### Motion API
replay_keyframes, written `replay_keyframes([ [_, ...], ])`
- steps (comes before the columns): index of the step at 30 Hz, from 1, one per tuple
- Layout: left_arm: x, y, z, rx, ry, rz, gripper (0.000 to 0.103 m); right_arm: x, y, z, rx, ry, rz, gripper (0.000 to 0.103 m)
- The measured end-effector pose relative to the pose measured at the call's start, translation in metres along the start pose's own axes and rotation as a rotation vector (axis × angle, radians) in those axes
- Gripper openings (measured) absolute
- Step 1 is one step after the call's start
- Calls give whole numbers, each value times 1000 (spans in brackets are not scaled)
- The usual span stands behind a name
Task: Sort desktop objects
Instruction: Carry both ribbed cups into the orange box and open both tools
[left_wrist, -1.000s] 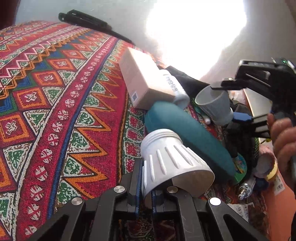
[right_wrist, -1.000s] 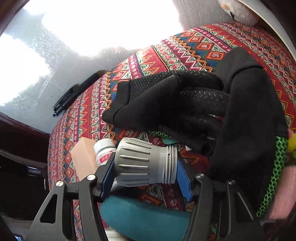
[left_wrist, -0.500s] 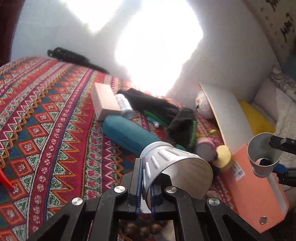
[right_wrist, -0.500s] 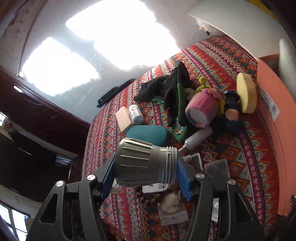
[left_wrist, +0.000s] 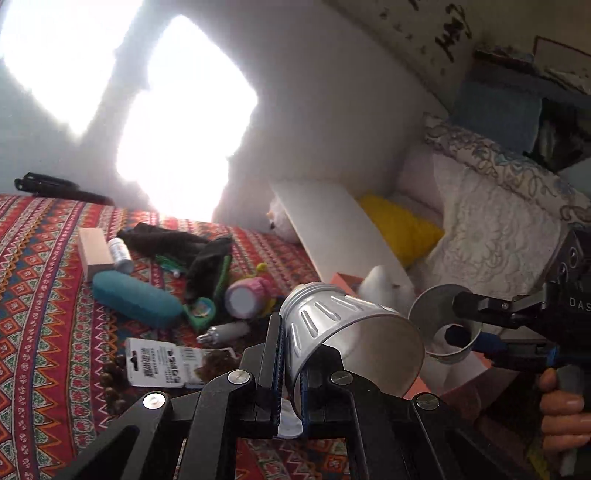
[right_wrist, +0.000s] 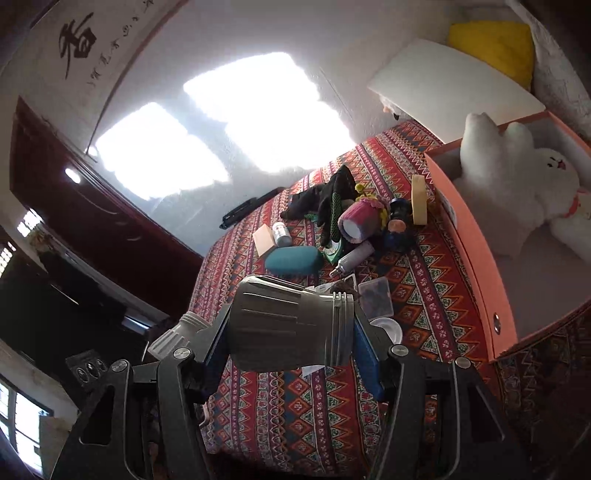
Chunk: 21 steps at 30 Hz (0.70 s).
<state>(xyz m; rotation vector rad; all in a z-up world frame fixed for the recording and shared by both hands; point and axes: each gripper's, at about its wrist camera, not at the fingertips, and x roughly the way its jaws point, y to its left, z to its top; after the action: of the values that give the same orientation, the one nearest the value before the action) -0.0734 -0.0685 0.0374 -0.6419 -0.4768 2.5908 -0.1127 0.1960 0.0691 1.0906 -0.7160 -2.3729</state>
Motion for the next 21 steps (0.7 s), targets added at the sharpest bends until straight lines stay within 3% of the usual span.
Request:
replay_keyframes([
  [7,21,-78,14,101,24,-112,2,-83,-24,-4,13,-129,-25,62],
  [14,84,-176,36,232,72,-231,2,-177,-79,9,57,-361,-157,62],
  [17,122,-208,36,273,117,-255,2,-198,-115,20,96,-416,-227,62],
  [21,174,-231,24,291,189,-266,2,-189,-171,36,171,-395,-279,62],
])
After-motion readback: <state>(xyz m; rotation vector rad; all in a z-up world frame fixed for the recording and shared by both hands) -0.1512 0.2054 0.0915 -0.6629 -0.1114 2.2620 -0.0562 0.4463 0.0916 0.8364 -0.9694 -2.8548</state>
